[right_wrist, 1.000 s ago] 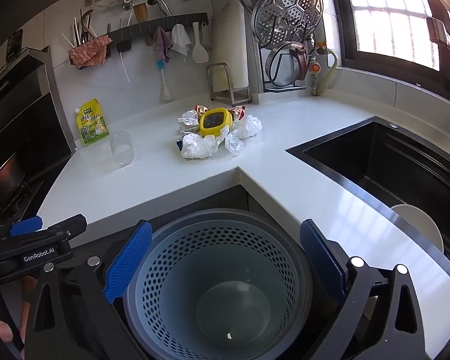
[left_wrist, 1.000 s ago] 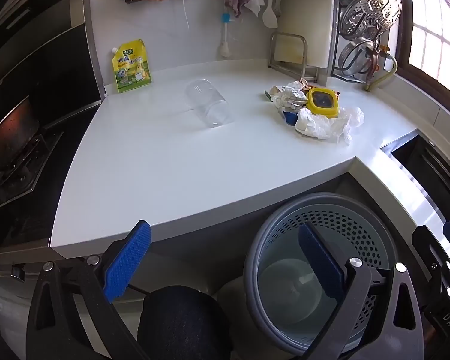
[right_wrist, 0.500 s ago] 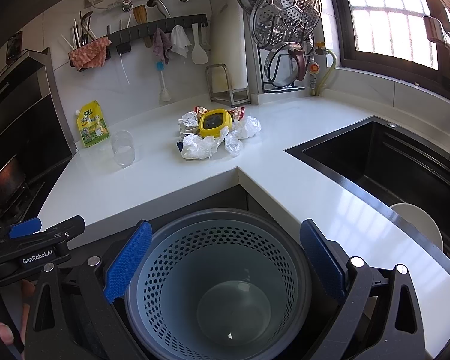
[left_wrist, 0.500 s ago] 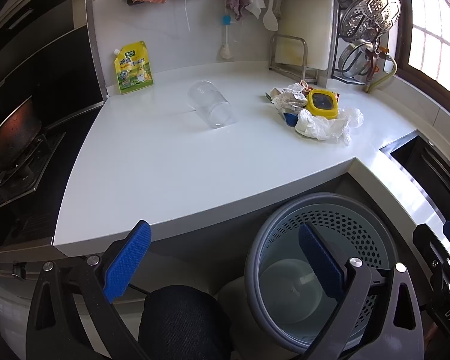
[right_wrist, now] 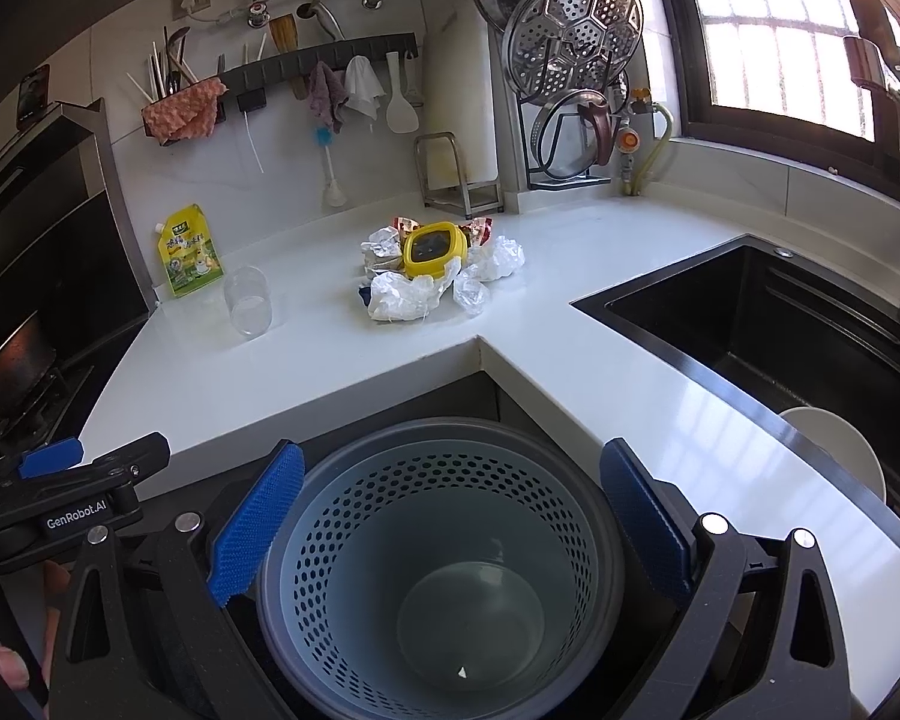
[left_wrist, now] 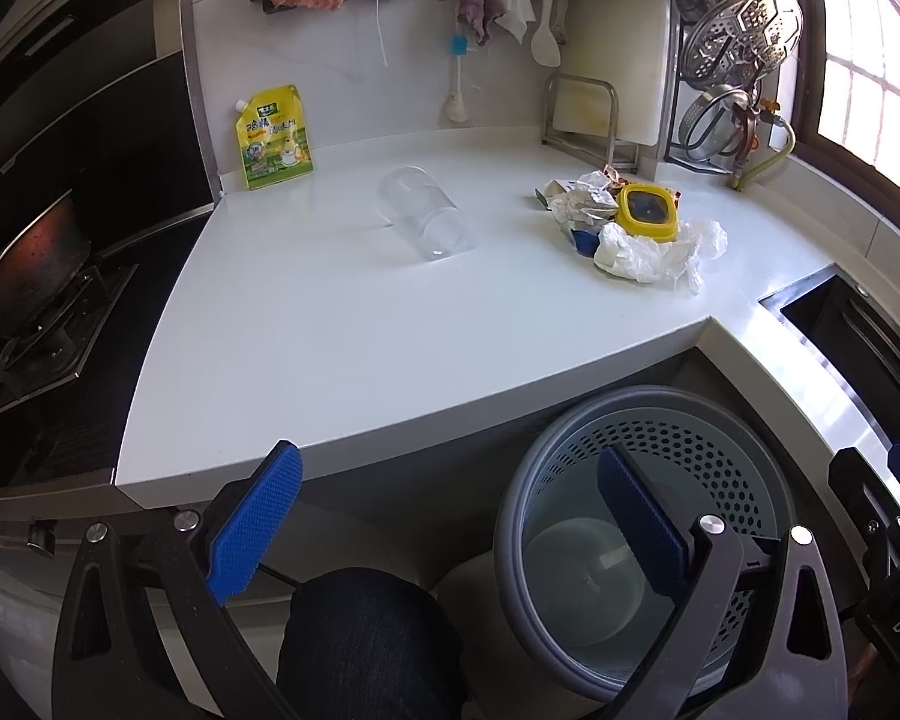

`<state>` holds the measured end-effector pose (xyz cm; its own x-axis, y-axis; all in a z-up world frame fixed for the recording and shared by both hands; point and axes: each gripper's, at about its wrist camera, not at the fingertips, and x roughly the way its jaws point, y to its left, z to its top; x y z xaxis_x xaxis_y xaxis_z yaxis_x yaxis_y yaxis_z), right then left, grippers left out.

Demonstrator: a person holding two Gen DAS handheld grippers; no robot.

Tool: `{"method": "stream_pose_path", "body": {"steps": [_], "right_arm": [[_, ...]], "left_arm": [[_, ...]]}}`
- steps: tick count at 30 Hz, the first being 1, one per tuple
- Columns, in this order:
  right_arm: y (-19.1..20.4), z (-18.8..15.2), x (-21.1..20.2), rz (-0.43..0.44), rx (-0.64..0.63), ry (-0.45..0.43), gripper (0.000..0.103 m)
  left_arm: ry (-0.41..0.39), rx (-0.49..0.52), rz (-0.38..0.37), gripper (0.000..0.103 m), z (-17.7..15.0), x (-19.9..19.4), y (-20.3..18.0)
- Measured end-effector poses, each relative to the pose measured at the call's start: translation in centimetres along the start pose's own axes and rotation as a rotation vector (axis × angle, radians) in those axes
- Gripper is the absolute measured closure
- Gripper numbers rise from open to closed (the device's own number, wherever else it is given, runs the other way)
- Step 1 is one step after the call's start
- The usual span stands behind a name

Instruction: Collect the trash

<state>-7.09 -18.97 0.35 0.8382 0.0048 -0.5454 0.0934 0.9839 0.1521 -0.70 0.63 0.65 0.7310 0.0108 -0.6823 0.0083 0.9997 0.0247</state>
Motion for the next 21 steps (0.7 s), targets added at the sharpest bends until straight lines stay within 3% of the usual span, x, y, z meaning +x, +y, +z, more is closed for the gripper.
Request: {"method": "stream_pose_path", "body": {"steps": [21], "right_arm": [[0.0,-0.3,-0.1,0.008,0.002,-0.002,0.009]], "left_arm": [[-0.006,-0.003,0.007,0.006,-0.6,-0.3,0.1]]}}
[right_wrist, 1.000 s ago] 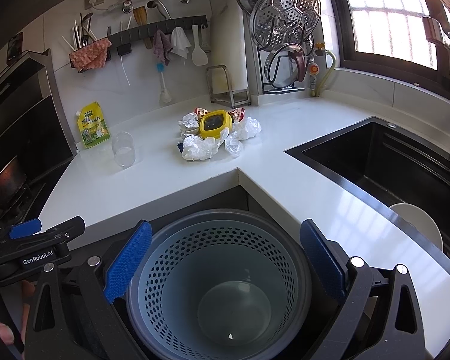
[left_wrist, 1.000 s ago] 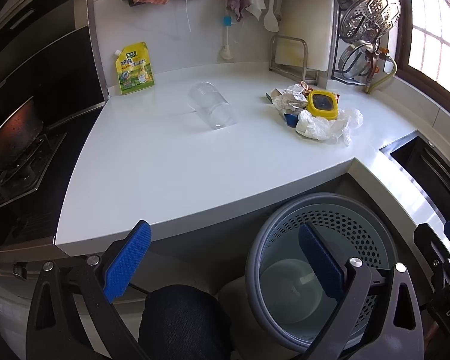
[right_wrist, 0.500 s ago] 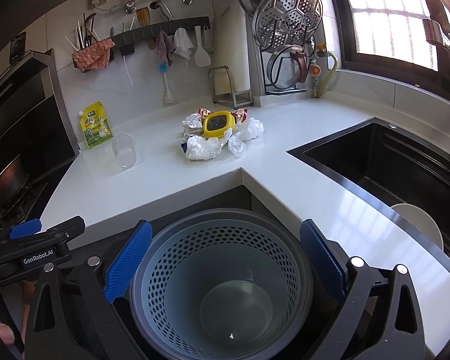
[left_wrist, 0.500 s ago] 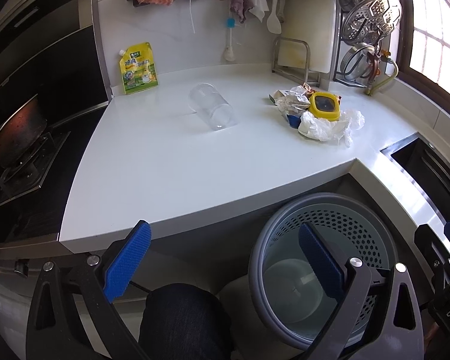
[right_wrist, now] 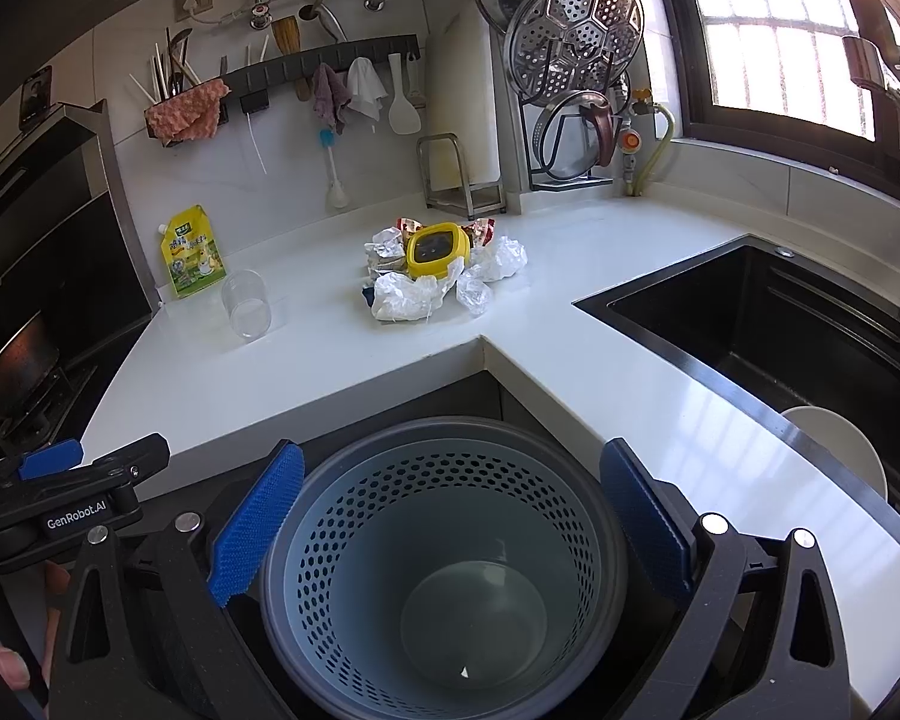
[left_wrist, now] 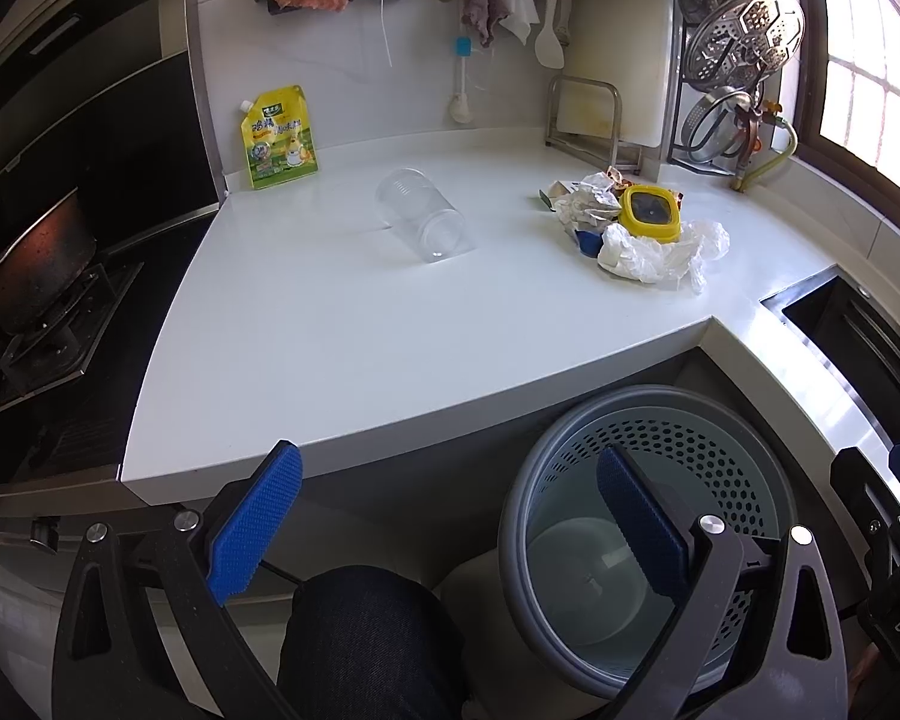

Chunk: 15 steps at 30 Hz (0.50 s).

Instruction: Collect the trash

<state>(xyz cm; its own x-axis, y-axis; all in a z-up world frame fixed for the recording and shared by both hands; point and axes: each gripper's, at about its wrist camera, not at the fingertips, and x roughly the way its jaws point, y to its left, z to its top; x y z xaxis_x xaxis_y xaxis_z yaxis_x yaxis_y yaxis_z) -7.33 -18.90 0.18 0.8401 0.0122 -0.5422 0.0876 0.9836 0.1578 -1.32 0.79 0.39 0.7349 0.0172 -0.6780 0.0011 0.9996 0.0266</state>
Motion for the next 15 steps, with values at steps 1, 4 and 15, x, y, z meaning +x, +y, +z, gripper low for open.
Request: {"method": "stream_pose_path", "body": {"steps": [1,4,15], "right_arm": [[0.00,0.00,0.00,0.001,0.001,0.001,0.009],[0.02,-0.06,0.00,0.001,0.000,-0.001,0.008],[-0.02,-0.10,0.04,0.001,0.002,0.000,0.009]], "left_arm": [[0.000,0.000,0.001,0.006,-0.01,0.00,0.00],[0.000,0.000,0.001,0.006,-0.04,0.00,-0.01],[0.000,0.000,0.000,0.006,-0.13,-0.01,-0.01]]}}
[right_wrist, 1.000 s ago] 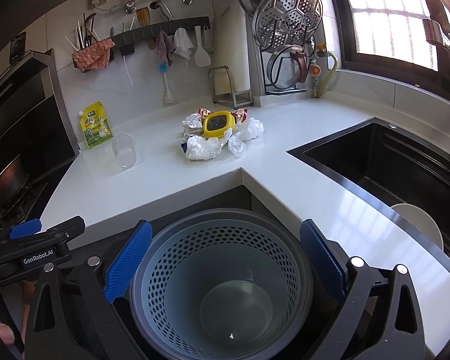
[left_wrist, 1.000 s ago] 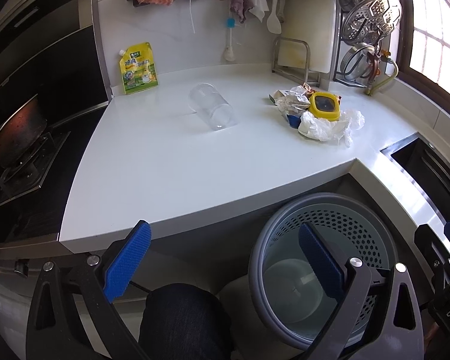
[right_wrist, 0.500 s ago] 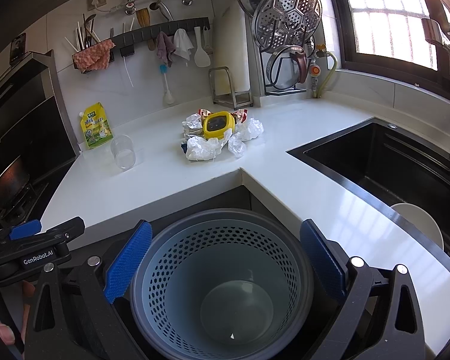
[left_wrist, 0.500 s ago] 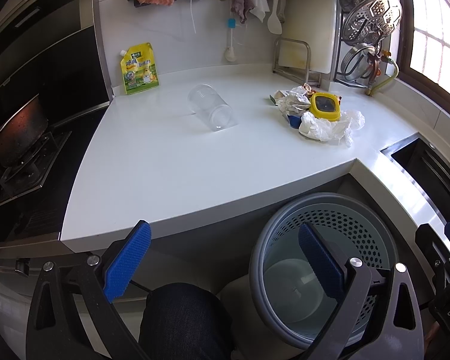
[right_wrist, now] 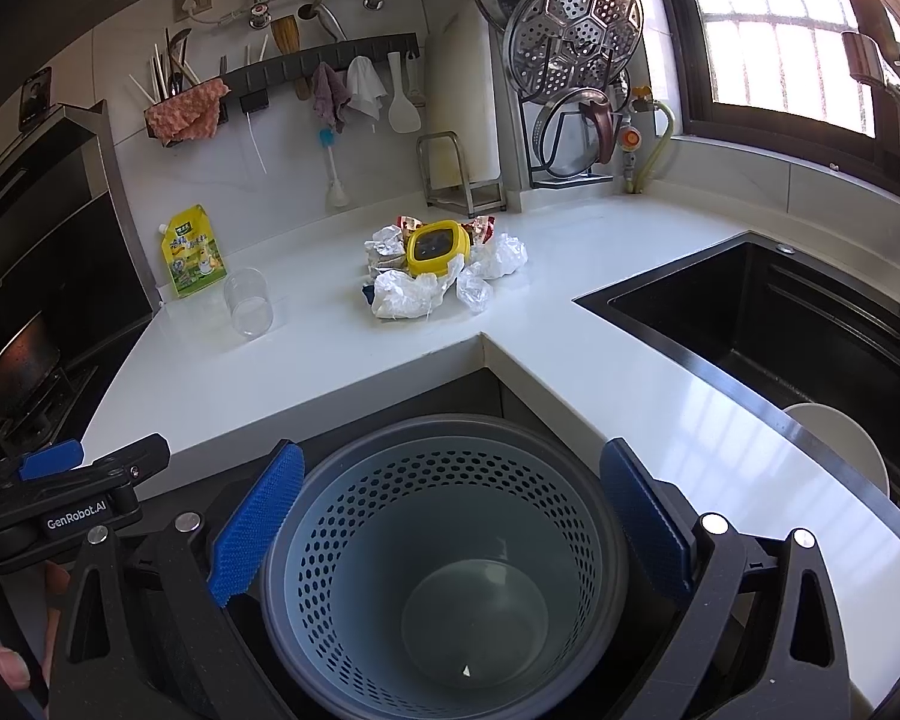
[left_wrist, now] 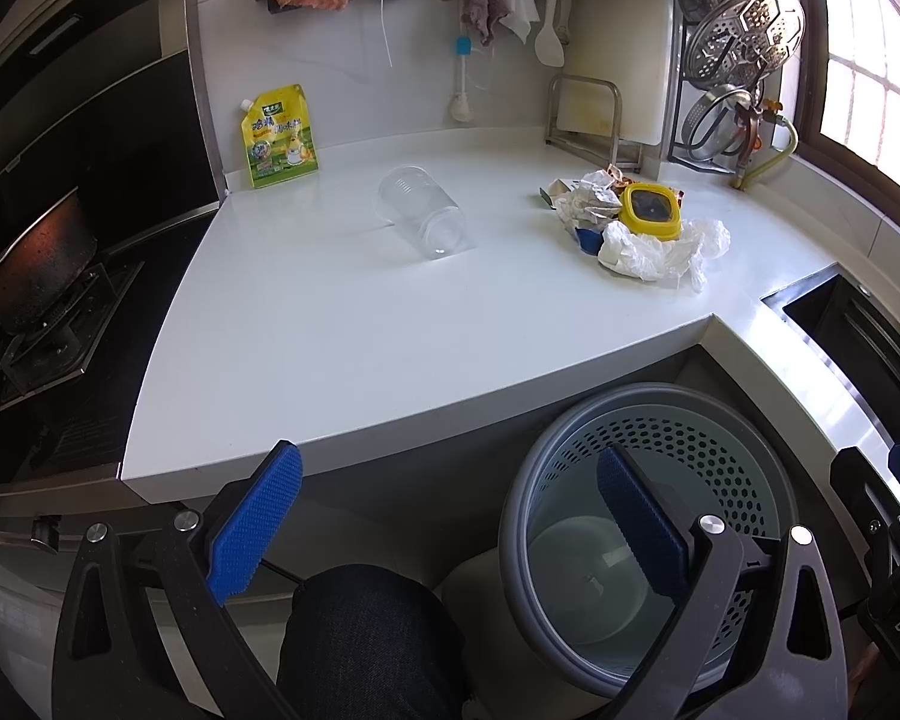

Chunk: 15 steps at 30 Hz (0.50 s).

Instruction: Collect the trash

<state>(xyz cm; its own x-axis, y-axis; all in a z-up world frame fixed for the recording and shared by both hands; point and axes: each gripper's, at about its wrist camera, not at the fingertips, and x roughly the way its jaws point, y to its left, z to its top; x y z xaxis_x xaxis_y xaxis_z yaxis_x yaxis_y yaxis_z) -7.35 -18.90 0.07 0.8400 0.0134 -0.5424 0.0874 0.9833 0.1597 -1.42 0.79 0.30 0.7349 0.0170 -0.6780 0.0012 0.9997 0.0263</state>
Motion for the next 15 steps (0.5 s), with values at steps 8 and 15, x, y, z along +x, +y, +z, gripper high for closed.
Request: {"method": "stream_pose_path", "body": {"steps": [8,15], "right_arm": [[-0.04,-0.04,-0.01,0.002,0.001,0.000,0.009],[-0.05,-0.16,0.07,0.002,0.000,0.005,0.009]], "left_arm": [[-0.001,0.000,0.001,0.006,-0.01,0.00,-0.01],[0.002,0.000,0.001,0.006,-0.05,0.05,0.11]]}}
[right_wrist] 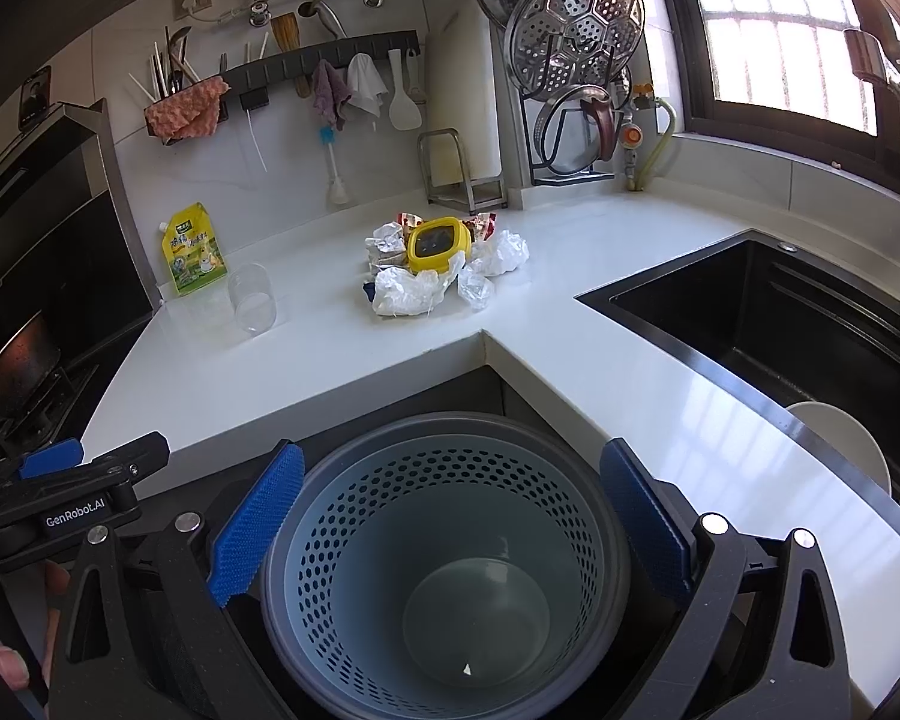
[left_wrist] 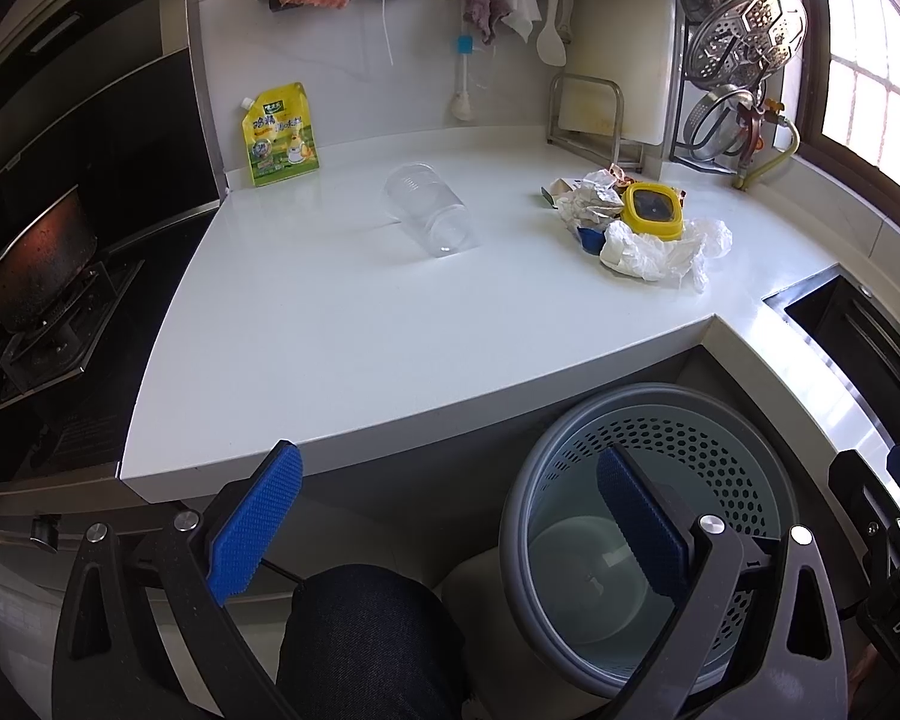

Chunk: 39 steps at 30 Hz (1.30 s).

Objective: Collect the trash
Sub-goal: 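Grasp the clear plastic cup with the left tool while the right tool grasps the yellow-rimmed lid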

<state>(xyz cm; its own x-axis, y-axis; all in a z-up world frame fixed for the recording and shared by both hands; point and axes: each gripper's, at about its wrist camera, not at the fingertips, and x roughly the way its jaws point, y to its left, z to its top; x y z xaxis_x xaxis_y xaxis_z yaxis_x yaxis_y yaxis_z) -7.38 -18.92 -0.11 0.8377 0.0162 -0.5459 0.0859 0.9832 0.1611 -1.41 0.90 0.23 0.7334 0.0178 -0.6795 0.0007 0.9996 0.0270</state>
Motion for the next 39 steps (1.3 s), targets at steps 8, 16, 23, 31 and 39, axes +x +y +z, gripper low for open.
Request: {"method": "stream_pose_path", "body": {"steps": [8,16,23,31,39], "right_arm": [[-0.2,0.8,1.2,0.014,-0.006,0.025,0.009],[-1.2,3.8,3.6,0.014,0.000,0.044,0.009],[-2.5,7.1,6.3,0.000,0.005,0.035,0.008],[-2.7,9.2,9.1,-0.012,-0.013,0.040,0.008],[-2.2,11.2,11.9,-0.022,-0.026,0.034,0.009]], "left_arm": [[0.004,-0.027,0.010,0.006,0.9,1.1,0.6],[0.017,-0.063,0.035,0.006,5.4,4.6,1.4],[0.010,-0.123,0.064,0.006,10.2,8.7,3.1],[0.045,-0.190,0.030,0.006,14.6,14.4,4.3],[0.102,-0.189,0.023,0.006,17.4,20.2,3.4]]}}
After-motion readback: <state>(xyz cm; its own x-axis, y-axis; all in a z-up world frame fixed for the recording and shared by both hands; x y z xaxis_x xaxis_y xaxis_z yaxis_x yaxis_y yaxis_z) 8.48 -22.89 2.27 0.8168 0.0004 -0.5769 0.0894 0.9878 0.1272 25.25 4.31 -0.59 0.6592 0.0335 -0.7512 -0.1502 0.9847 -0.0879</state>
